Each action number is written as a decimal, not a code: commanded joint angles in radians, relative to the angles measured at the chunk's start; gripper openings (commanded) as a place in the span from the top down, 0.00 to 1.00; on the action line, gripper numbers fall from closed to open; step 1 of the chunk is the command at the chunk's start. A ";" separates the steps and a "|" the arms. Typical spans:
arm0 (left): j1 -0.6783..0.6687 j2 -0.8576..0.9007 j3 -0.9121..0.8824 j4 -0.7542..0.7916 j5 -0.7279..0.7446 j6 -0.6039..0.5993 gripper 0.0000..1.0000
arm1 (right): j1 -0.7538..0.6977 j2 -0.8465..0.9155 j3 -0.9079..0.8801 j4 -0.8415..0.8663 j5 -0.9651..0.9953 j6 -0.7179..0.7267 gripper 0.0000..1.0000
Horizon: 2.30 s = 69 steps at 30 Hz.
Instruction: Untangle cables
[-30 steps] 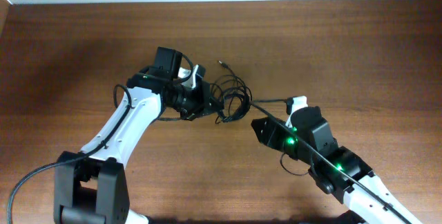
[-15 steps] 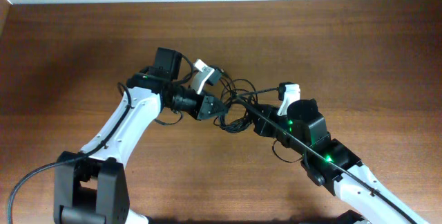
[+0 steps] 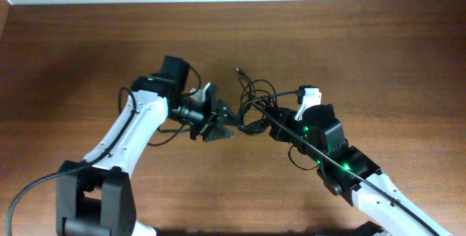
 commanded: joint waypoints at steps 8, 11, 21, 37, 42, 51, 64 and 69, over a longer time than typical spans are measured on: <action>-0.106 -0.004 0.004 0.078 -0.292 -0.542 0.48 | 0.005 -0.002 0.005 0.007 -0.037 -0.008 0.96; -0.139 -0.004 0.004 0.086 -0.266 -0.542 0.57 | 0.005 -0.002 0.005 0.007 -0.038 -0.008 0.96; -0.143 -0.004 0.004 0.120 -0.313 -0.594 1.00 | 0.005 -0.002 0.005 -0.014 -0.146 0.124 0.96; 0.118 -0.005 0.004 0.280 -0.360 -0.549 1.00 | 0.005 -0.002 0.005 -0.428 -0.390 -0.022 0.96; 0.118 -0.004 0.004 0.235 -0.397 -0.469 1.00 | 0.005 -0.002 0.005 -0.333 -0.489 -0.103 0.96; 0.103 -0.004 0.004 0.081 -0.231 0.036 0.68 | 0.005 0.011 0.005 0.000 -0.436 -0.102 0.96; 0.071 -0.004 0.004 0.135 -0.186 -0.216 0.72 | 0.005 0.011 0.005 0.064 -0.594 -0.207 0.96; 0.039 -0.004 0.004 0.134 -0.186 -0.227 0.73 | 0.005 0.011 0.005 0.102 -0.601 -0.206 0.96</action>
